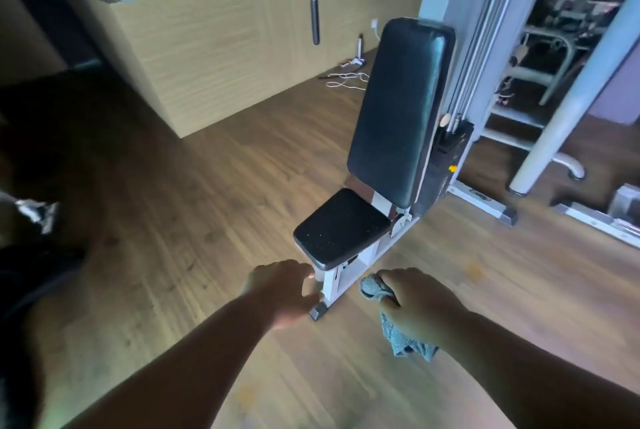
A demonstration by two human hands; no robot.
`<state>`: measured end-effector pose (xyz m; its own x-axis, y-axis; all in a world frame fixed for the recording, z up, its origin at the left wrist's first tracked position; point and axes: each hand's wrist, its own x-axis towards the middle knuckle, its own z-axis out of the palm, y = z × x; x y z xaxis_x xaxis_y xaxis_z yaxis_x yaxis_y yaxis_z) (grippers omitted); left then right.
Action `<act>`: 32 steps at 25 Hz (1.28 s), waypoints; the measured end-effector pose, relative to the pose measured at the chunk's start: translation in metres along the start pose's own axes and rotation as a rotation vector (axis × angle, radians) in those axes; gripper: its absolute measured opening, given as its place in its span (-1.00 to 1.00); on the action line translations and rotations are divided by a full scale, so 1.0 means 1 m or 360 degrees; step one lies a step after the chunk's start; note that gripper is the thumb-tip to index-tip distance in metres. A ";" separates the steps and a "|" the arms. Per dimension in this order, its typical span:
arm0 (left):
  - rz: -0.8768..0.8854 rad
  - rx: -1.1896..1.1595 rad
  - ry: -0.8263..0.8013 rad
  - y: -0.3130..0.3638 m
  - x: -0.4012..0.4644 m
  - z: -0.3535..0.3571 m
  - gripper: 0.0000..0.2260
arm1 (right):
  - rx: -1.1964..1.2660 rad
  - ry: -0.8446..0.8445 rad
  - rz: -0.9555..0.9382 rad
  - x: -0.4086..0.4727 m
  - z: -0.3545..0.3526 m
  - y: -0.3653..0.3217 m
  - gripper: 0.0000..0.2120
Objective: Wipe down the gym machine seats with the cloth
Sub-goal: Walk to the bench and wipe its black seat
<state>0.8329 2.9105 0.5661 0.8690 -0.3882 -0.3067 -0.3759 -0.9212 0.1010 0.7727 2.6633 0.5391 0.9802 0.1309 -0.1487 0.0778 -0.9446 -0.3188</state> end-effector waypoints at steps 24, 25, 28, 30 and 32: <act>0.0272 -0.0056 -0.0353 -0.088 0.287 0.037 -0.59 | 0.0604 -0.0085 0.0930 0.195 0.070 0.046 -0.84; 0.0266 -0.0054 -0.0344 -0.095 0.296 0.044 -0.58 | 0.0687 -0.0102 0.0985 0.199 0.080 0.046 -0.84; 0.0203 -0.0046 -0.0246 -0.109 0.330 0.079 -0.56 | 0.0928 -0.0068 0.1085 0.220 0.115 0.058 -0.84; 0.0172 0.0015 -0.0140 -0.115 0.355 0.111 -0.51 | 0.0911 0.0102 0.1021 0.244 0.140 0.079 -0.80; 0.0175 0.0047 -0.0027 -0.118 0.381 0.147 -0.44 | 0.0800 0.0350 0.0891 0.274 0.165 0.108 -0.72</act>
<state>1.1607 2.8754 0.2984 0.8165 -0.4860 -0.3116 -0.4781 -0.8718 0.1069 1.0192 2.6466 0.3097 0.8669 -0.4369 -0.2401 -0.4789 -0.5960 -0.6446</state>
